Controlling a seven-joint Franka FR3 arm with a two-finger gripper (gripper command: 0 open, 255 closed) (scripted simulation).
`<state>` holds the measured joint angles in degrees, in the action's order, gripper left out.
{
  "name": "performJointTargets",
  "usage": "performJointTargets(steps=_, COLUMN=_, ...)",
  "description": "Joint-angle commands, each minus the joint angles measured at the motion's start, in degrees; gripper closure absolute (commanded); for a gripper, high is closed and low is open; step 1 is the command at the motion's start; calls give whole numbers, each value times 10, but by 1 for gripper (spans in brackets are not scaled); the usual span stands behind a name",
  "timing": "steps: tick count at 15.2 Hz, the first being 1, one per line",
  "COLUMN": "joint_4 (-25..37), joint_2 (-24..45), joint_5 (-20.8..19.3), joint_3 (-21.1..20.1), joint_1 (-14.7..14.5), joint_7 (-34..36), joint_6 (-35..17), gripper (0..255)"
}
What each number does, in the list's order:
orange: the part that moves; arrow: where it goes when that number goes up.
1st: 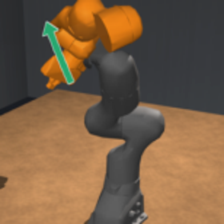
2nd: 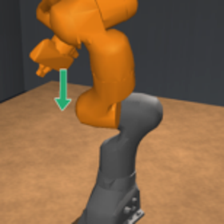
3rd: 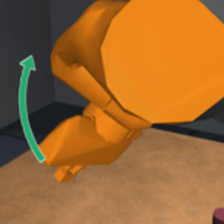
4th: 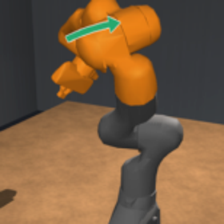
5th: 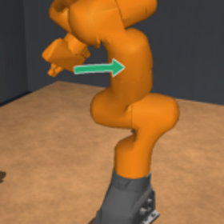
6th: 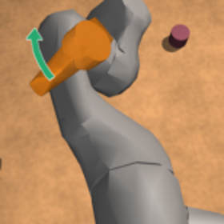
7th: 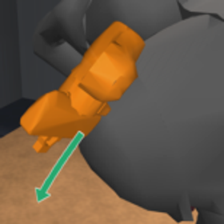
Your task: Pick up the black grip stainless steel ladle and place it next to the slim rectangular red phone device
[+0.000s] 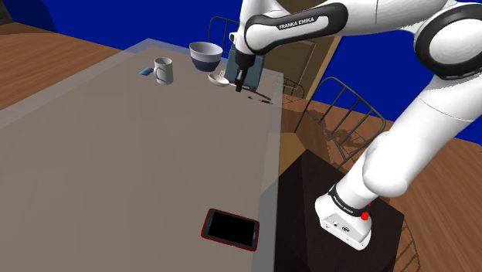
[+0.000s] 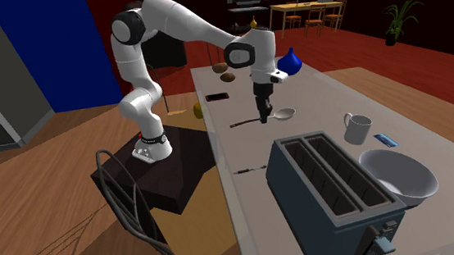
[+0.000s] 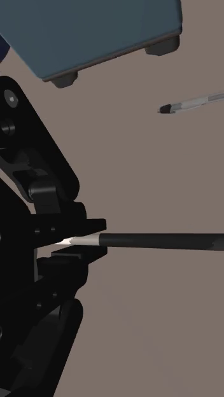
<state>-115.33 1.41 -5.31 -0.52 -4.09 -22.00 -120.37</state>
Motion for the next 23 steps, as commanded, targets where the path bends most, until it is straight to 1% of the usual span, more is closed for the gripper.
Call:
performJointTargets(steps=1, joint_4=-40, joint_2=-35, joint_5=-1, joint_3=-10, joint_1=-11, joint_7=23, joint_6=-3, gripper=255)
performJointTargets(steps=6, joint_4=-111, joint_2=-100, joint_5=2, joint_3=-41, joint_1=-38, joint_7=79, joint_6=-5, gripper=255)
performJointTargets(steps=12, joint_4=-176, joint_2=-165, joint_5=18, joint_3=-86, joint_1=-73, joint_7=149, joint_6=1, gripper=255)
performJointTargets(steps=18, joint_4=-217, joint_2=-215, joint_5=43, joint_3=-136, joint_1=-112, joint_7=221, joint_6=13, gripper=255)
performJointTargets(steps=23, joint_4=-233, joint_2=-241, joint_5=68, joint_3=-183, joint_1=-146, joint_7=285, joint_6=26, gripper=255)
